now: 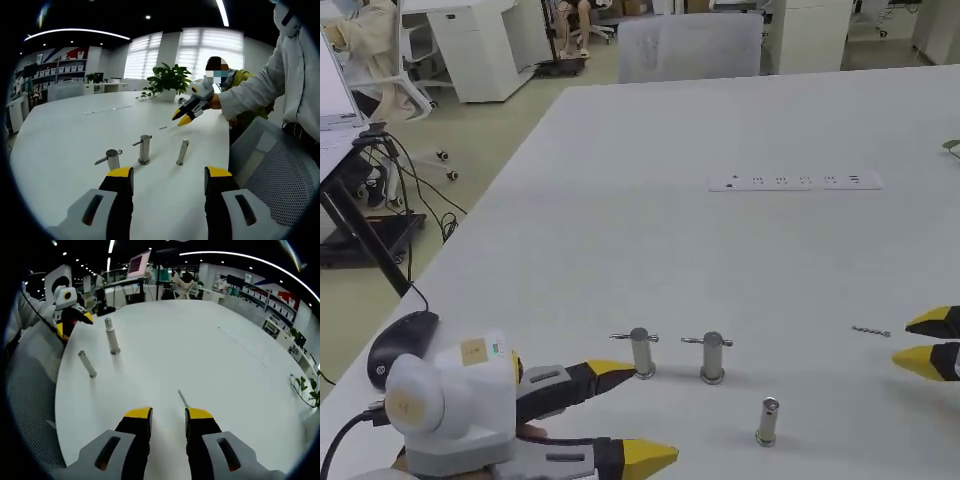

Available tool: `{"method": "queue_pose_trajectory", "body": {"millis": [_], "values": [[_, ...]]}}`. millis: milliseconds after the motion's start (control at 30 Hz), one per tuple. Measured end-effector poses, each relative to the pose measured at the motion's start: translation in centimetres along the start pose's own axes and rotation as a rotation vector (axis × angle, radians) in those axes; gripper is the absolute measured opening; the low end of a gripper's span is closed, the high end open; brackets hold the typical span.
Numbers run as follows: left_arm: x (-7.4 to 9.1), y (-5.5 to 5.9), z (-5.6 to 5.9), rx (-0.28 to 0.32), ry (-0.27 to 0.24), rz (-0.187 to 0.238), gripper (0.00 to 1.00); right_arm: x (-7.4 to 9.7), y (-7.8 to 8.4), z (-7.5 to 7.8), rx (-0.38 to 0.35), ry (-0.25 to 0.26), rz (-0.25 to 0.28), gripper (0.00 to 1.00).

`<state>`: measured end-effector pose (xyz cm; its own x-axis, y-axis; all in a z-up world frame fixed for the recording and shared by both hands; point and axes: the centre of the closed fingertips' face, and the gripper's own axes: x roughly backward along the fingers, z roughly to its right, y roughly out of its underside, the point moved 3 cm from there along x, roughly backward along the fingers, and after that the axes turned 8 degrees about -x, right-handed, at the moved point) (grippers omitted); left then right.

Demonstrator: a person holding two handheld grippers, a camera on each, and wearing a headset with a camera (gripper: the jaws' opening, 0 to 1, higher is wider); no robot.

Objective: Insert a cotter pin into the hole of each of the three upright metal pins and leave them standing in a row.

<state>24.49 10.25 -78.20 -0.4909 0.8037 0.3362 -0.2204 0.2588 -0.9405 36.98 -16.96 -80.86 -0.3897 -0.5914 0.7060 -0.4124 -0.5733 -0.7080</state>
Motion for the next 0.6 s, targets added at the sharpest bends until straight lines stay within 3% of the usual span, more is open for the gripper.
{"method": "queue_pose_trajectory", "body": {"millis": [367,600], "values": [[0.3,0.3,-0.2,0.011,-0.011,-0.007,0.56,-1.4,-0.5,2.2,0.048,-0.005,-0.056,0.25],[0.5,0.3,-0.2,0.014,-0.01,-0.005,0.57,-2.2,-0.6,2.6,0.063,-0.052,-0.092,0.23]]}}
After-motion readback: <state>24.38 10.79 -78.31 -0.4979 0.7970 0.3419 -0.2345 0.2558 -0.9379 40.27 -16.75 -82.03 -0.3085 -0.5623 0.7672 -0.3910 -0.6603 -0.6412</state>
